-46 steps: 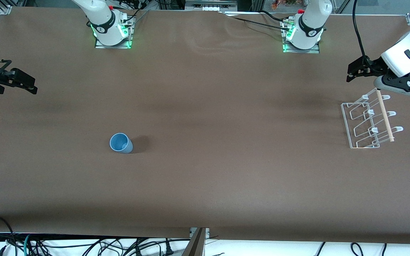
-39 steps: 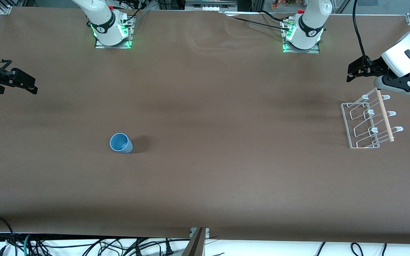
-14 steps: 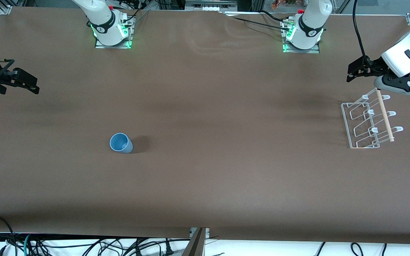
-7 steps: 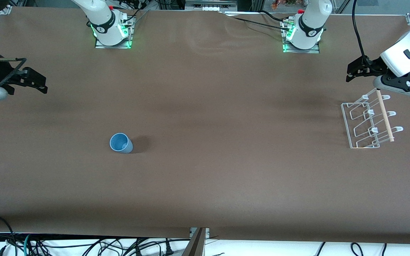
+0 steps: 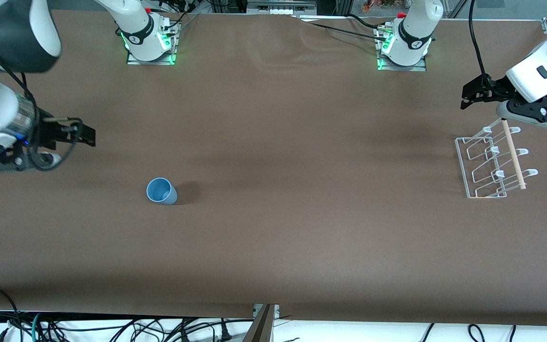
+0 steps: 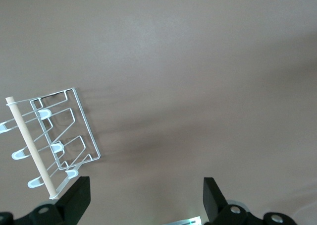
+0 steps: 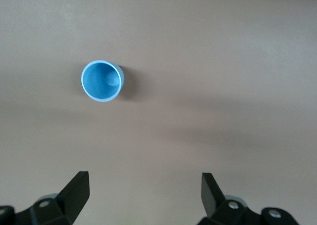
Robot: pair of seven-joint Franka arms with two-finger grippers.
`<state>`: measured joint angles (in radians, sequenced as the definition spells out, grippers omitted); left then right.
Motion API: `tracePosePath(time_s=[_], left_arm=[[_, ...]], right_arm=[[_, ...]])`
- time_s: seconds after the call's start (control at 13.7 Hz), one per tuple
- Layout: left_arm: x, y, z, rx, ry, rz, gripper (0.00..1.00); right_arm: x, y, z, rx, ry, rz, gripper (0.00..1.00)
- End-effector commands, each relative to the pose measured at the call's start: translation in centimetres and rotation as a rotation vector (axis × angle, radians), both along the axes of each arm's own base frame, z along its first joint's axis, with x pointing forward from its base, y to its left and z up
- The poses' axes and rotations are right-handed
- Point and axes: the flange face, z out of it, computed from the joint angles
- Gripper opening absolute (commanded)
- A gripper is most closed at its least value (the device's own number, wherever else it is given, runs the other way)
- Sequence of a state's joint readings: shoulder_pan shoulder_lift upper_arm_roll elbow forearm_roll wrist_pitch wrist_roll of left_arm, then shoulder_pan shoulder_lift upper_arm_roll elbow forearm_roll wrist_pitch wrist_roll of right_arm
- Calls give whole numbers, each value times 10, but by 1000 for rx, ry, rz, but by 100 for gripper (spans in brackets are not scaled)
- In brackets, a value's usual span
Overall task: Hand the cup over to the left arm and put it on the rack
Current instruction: 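Reach the right gripper down to the light blue cup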
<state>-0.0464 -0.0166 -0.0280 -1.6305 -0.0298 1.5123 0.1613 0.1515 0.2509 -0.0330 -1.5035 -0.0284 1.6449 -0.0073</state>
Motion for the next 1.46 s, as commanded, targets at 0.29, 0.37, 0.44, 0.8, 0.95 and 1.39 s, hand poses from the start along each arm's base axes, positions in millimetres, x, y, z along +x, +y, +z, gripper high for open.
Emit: tracePosePath(time_s=[0.29, 0.37, 0.44, 0.8, 0.95, 1.39], left_arm=[[1, -2, 7, -2, -6, 5, 100], [1, -3, 7, -2, -6, 4, 100], [0, -3, 7, -2, -5, 4, 100], [1, -3, 7, 0, -5, 4, 100], [0, -3, 7, -2, -5, 4, 100], [1, -2, 7, -2, -5, 4, 100]], right_arm=[[44, 23, -115, 14, 26, -41, 100], [47, 24, -134, 12, 41, -40, 100], [48, 27, -152, 8, 60, -39, 100], [44, 34, -216, 5, 124, -37, 100], [38, 39, -235, 8, 123, -31, 100], [34, 43, -258, 23, 121, -36, 76]])
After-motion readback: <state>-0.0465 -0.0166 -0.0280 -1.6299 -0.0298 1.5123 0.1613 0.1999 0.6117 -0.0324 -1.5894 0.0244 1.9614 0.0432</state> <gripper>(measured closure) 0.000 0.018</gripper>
